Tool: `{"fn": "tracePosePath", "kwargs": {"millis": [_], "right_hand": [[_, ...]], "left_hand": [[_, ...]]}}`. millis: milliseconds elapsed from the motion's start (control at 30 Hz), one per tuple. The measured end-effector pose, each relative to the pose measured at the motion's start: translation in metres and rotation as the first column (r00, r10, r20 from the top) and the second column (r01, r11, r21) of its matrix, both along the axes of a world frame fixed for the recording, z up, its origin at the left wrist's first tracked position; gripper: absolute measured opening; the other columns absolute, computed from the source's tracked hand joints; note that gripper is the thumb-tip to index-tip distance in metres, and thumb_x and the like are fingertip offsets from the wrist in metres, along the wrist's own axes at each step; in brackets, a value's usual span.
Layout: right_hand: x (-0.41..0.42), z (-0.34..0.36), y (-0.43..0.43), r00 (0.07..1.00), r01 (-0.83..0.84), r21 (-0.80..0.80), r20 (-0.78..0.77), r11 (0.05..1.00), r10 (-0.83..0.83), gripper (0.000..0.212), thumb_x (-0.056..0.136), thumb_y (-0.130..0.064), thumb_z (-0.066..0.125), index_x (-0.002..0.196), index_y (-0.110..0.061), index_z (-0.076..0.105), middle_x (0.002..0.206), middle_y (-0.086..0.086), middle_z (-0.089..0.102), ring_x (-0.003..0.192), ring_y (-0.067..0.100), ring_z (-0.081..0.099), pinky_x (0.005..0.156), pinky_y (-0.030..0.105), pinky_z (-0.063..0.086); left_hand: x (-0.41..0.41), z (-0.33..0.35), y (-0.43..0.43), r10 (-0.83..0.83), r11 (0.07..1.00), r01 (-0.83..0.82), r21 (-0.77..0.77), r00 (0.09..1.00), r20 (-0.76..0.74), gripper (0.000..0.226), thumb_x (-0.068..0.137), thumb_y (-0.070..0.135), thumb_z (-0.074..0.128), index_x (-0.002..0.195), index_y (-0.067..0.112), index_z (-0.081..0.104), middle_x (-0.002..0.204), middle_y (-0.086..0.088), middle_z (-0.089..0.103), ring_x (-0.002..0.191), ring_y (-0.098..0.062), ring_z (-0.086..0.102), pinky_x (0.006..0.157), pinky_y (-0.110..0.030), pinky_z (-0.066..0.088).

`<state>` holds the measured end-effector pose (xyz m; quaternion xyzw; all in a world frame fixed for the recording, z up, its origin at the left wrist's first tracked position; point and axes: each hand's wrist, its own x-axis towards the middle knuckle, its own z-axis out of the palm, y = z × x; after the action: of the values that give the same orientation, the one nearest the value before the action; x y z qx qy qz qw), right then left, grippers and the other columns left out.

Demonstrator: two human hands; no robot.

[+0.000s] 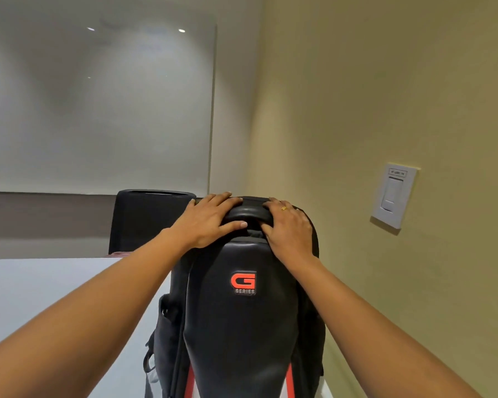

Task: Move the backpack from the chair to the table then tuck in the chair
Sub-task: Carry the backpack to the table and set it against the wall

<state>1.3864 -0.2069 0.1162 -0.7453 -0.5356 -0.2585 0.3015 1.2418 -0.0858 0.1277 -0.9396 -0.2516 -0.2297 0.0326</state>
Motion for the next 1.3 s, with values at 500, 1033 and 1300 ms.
{"fn": "tracePosePath", "kwargs": {"millis": [500, 1033, 1300], "right_hand": [[-0.021, -0.034, 0.017, 0.994, 0.001, 0.100, -0.110, 0.995, 0.010, 0.063, 0.085, -0.058, 0.041, 0.133, -0.018, 0.040, 0.150, 0.004, 0.031, 0.143, 0.024, 0.010, 0.109, 0.060, -0.005], [0.021, -0.029, 0.022, 0.886, -0.460, -0.005, -0.069, 0.888, 0.459, 0.074, 0.083, -0.070, 0.017, 0.137, -0.022, 0.036, 0.151, 0.003, 0.028, 0.139, 0.020, 0.023, 0.110, 0.059, 0.019], [0.014, -0.034, -0.012, 0.850, -0.448, 0.069, -0.277, 0.892, 0.448, 0.054, 0.095, -0.013, 0.042, 0.143, -0.026, 0.021, 0.153, -0.001, 0.020, 0.142, 0.014, 0.014, 0.113, 0.054, 0.019]], "left_hand": [[-0.012, -0.021, 0.001, 0.116, 0.993, -0.117, 0.002, 0.985, 0.126, 0.076, 0.070, 0.077, 0.006, 0.139, 0.047, 0.019, 0.137, -0.003, 0.039, 0.121, -0.024, 0.037, 0.090, -0.047, 0.039], [-0.011, -0.042, -0.096, 0.491, 0.840, -0.518, 0.159, 0.852, 0.182, 0.082, 0.082, 0.073, 0.013, 0.146, 0.023, 0.003, 0.126, -0.011, 0.038, 0.111, -0.027, 0.037, 0.085, -0.043, 0.036], [-0.012, -0.021, -0.101, 0.470, 0.879, -0.463, 0.116, 0.882, -0.035, 0.102, 0.061, 0.076, -0.014, 0.146, 0.023, 0.000, 0.147, -0.012, 0.026, 0.135, -0.029, 0.023, 0.097, -0.076, -0.010]]}}
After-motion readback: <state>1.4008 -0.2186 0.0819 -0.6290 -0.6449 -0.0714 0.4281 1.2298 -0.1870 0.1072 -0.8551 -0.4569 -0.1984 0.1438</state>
